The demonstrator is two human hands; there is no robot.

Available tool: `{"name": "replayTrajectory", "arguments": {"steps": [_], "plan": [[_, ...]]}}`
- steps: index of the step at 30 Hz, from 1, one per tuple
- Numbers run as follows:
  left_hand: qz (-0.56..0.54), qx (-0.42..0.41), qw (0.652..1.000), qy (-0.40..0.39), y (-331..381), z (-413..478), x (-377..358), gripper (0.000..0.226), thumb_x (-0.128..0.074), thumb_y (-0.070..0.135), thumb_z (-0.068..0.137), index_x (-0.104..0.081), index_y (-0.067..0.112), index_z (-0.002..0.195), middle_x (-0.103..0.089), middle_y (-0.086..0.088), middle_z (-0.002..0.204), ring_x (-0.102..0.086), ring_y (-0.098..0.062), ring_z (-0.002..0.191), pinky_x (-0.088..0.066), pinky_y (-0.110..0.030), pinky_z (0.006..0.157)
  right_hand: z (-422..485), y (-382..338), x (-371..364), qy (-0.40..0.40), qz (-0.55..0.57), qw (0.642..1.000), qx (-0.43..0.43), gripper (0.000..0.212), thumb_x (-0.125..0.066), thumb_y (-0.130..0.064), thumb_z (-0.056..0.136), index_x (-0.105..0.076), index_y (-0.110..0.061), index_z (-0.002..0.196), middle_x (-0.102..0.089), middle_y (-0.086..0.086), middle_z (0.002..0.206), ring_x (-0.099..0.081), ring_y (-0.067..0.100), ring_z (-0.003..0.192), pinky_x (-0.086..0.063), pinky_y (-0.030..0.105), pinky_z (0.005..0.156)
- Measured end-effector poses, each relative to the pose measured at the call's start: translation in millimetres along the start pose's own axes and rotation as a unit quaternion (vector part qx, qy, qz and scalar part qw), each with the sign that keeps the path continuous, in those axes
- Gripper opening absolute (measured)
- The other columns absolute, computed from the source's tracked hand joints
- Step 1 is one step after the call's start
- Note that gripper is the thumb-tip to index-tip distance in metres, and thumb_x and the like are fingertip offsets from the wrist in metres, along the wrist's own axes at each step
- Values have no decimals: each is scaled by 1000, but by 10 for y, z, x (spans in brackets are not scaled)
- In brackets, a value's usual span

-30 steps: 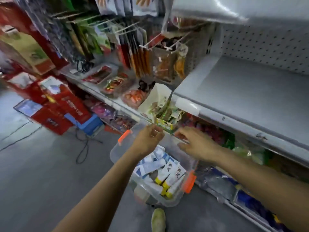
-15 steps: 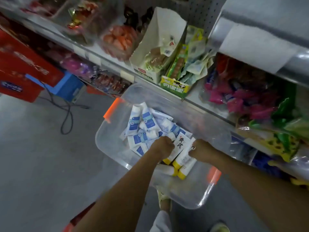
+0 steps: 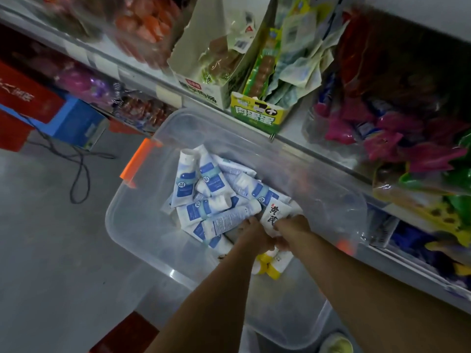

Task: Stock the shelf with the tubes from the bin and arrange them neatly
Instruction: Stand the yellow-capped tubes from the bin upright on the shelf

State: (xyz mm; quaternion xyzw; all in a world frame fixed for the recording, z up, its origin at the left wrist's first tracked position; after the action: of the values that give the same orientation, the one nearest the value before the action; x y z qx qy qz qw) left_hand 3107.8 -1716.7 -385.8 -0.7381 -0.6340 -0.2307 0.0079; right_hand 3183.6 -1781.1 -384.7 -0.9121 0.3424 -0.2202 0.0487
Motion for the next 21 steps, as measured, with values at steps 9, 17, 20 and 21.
{"name": "replayTrajectory", "arguments": {"steps": [9, 17, 20, 21], "plan": [[-165, -31, 985, -40, -78, -91, 105, 36, -86, 12, 65, -65, 17, 94, -69, -1, 93, -64, -16, 85, -47, -24, 70, -116, -168, 26, -33, -92, 990, 105, 43, -53, -47, 88, -59, -7, 105, -60, 18, 85, -57, 29, 77, -47, 31, 69], [-414, -67, 908, -1, 45, -1005, 404, 46, -81, 24, 56, -71, 11, 99, -75, -13, 89, -71, -31, 86, -58, -47, 82, -1071, -244, 762, -187, -103, 958, 192, 43, -40, -53, 97, -66, -22, 111, -65, -1, 102, -62, 22, 92, -48, 34, 76], [-450, -108, 886, 15, 275, -1453, 437, 42, -78, 19, 65, -69, 4, 102, -74, -18, 92, -69, -35, 87, -56, -47, 84, -1474, -130, 1048, -270, -76, 944, 176, 31, -45, -37, 98, -60, -17, 117, -67, 11, 106, -67, 33, 91, -55, 43, 73], [-450, -128, 884, 23, 364, -1611, 434, 43, -78, 19, 65, -69, 2, 104, -73, -20, 92, -69, -35, 86, -55, -45, 82, -1603, -103, 1151, -296, -51, 939, 168, 28, -44, -31, 98, -59, -13, 114, -67, 14, 99, -68, 35, 85, -55, 42, 68]]}}
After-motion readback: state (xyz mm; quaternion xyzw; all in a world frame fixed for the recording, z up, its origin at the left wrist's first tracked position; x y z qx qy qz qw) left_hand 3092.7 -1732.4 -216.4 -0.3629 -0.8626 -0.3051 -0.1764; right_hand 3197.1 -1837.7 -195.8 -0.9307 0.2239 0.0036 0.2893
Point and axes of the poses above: each hand's wrist, its own z-axis towards the middle knuckle, its own x-axis out of the back of the hand, y = z × x, the point moved 2 cm from there along z, towards the middle knuckle
